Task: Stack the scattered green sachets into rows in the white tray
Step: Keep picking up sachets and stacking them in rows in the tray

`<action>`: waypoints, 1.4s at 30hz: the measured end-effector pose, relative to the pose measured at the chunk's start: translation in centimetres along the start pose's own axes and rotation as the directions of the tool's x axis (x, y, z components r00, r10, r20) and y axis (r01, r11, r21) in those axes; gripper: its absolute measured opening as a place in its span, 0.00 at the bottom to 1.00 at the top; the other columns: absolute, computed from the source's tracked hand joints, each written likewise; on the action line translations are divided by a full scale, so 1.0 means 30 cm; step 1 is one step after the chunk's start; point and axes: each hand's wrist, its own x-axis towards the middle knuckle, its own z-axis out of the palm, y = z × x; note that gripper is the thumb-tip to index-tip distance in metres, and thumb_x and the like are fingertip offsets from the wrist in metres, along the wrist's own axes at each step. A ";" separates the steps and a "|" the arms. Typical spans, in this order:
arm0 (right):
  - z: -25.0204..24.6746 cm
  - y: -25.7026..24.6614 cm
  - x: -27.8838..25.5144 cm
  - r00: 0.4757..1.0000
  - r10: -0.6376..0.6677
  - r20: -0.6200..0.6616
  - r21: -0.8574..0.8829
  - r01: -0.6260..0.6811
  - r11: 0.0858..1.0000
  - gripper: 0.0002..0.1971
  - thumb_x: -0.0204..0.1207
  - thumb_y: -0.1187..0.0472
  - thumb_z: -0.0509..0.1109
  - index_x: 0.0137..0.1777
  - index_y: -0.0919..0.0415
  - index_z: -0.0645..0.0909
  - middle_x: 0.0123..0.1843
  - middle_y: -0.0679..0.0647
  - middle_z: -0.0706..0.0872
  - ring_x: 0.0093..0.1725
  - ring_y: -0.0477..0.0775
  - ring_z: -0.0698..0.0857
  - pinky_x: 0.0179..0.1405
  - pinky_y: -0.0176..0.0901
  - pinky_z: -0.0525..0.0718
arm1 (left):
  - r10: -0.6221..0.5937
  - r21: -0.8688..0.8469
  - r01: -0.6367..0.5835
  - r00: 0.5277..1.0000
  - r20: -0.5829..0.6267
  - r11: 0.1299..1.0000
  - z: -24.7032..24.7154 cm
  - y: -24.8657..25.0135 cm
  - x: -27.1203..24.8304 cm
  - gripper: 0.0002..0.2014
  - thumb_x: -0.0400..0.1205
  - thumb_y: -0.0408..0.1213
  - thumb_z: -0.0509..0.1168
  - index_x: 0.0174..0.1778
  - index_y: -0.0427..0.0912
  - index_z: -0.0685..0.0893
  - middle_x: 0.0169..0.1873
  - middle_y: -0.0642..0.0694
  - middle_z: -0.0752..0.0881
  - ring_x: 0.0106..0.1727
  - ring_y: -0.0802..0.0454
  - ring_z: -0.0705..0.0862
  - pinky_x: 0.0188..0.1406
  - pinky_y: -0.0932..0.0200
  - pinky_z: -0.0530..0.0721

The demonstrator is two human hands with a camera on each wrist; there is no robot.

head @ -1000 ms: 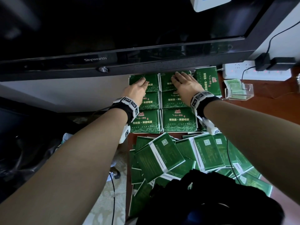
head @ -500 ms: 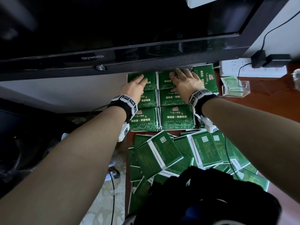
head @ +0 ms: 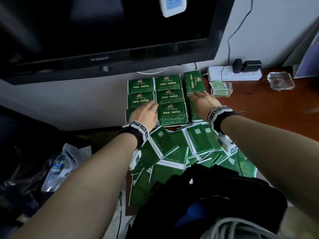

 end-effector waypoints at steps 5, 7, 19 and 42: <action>0.063 0.030 -0.182 0.999 0.017 0.031 -0.009 -0.017 1.000 0.28 0.75 0.69 0.64 0.77 0.58 0.72 0.77 0.57 0.73 0.76 0.61 0.69 0.74 0.54 0.72 | -0.009 0.002 0.009 0.999 0.038 1.000 0.029 0.084 -0.131 0.22 0.88 0.43 0.55 0.80 0.46 0.70 0.83 0.50 0.65 0.68 0.49 0.81 0.53 0.53 0.86; 0.087 0.034 -0.236 0.998 0.026 0.052 -0.006 -0.026 1.000 0.27 0.76 0.69 0.64 0.77 0.58 0.72 0.75 0.57 0.75 0.75 0.61 0.70 0.71 0.54 0.74 | -0.006 0.000 0.006 0.998 0.069 1.000 0.050 0.108 -0.172 0.22 0.88 0.42 0.55 0.79 0.45 0.70 0.83 0.49 0.65 0.72 0.48 0.78 0.58 0.51 0.85; 0.229 0.005 -0.357 0.954 0.273 0.128 0.267 -0.298 0.916 0.22 0.82 0.59 0.69 0.75 0.61 0.72 0.73 0.62 0.73 0.68 0.64 0.80 0.60 0.52 0.83 | 0.193 -0.001 -0.205 0.920 0.342 0.979 0.121 0.159 -0.190 0.36 0.79 0.29 0.71 0.83 0.45 0.66 0.83 0.45 0.63 0.80 0.43 0.69 0.78 0.49 0.70; 0.258 -0.013 -0.297 0.878 0.404 0.256 0.450 -0.478 0.754 0.30 0.77 0.66 0.76 0.75 0.62 0.67 0.50 0.56 0.80 0.45 0.56 0.78 0.32 0.39 0.75 | 0.273 0.145 -0.366 0.858 0.435 0.919 0.107 0.155 -0.074 0.28 0.72 0.43 0.79 0.61 0.42 0.72 0.58 0.45 0.83 0.66 0.45 0.77 0.78 0.51 0.61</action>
